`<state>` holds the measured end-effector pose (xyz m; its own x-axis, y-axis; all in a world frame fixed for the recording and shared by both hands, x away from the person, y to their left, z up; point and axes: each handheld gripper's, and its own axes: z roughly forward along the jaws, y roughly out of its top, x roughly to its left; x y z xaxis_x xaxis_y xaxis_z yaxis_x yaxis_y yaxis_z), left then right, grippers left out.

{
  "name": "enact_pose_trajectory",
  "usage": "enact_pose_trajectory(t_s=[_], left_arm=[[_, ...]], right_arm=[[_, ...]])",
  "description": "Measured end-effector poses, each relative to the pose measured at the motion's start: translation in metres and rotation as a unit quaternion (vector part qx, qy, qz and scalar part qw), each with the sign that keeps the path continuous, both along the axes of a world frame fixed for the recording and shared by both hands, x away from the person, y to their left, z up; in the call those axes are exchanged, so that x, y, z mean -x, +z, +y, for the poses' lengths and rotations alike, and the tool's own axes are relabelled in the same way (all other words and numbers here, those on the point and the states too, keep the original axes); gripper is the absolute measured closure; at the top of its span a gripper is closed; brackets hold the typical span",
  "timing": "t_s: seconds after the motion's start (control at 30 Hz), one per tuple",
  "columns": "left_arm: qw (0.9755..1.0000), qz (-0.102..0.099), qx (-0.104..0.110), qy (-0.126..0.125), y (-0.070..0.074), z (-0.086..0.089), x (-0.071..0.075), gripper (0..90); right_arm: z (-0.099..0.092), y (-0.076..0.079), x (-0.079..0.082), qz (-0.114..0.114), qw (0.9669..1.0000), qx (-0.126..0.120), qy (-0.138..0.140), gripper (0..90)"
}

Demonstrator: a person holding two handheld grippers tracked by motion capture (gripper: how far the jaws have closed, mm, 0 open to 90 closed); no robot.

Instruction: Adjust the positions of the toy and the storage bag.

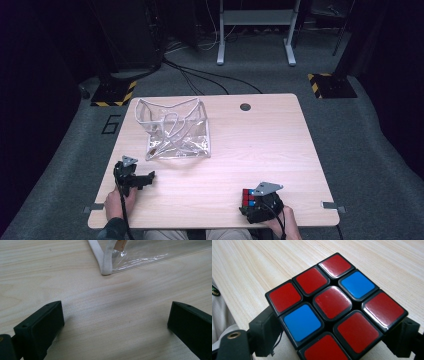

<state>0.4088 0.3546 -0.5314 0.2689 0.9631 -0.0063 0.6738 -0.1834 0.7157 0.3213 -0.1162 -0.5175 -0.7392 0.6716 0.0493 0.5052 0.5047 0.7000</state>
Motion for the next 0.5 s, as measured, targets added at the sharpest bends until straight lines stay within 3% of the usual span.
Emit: enact_pose_trajectory(t_s=[0.5], left_arm=[[1.0000,0.000,0.000,0.000,0.0000,-0.0001,0.0000,0.4]], right_arm=[[-0.0030,0.0086,-0.0049,-0.015,0.9997,-0.006,-0.017,14.5]])
